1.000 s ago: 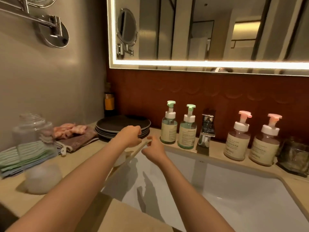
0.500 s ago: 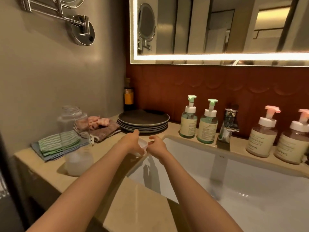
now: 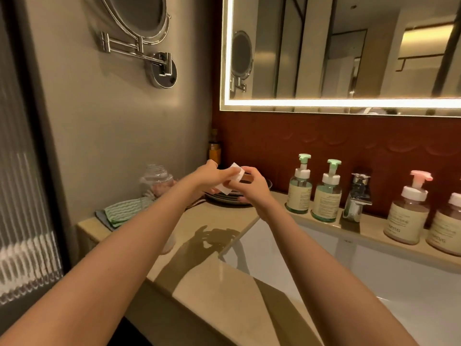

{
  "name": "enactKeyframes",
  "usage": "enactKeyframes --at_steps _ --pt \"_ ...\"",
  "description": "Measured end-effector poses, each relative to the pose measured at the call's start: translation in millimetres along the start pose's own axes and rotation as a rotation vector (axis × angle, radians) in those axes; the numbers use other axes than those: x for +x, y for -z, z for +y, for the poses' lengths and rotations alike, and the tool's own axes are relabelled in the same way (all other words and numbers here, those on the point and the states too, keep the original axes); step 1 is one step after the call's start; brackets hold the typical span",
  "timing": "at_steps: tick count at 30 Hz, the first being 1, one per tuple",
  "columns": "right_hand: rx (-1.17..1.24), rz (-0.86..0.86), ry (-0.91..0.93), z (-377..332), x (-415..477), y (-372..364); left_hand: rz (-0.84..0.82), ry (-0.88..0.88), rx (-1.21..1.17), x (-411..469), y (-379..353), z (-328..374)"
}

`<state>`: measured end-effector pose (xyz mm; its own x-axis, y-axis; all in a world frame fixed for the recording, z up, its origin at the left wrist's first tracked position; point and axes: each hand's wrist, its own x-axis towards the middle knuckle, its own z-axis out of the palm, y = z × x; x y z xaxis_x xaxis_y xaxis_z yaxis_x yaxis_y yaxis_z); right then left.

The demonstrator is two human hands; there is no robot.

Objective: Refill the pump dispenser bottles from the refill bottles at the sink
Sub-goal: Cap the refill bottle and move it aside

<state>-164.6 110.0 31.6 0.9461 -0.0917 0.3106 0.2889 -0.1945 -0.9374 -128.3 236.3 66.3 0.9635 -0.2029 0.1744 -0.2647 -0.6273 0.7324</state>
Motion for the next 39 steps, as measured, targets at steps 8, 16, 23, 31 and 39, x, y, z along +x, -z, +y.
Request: enactKeyframes --at_steps 8,16,23,31,39 --pt "-0.024 -0.098 0.041 -42.5 1.4 -46.8 0.422 -0.138 0.216 -44.7 78.2 -4.9" --pt "-0.226 -0.076 0.137 -68.8 10.6 -101.1 0.295 0.013 0.055 -68.0 102.8 -55.0" --pt "-0.595 -0.212 0.212 -88.3 15.2 -115.9 0.229 0.092 -0.212 -67.2 71.0 -78.5" --pt "-0.853 -0.358 0.255 -104.1 18.5 -118.7 0.389 0.083 -0.112 -61.7 57.4 -83.9" --pt "-1.101 -0.301 0.177 -104.3 11.4 -123.3 0.381 0.039 -0.111 -58.4 54.6 -86.0"
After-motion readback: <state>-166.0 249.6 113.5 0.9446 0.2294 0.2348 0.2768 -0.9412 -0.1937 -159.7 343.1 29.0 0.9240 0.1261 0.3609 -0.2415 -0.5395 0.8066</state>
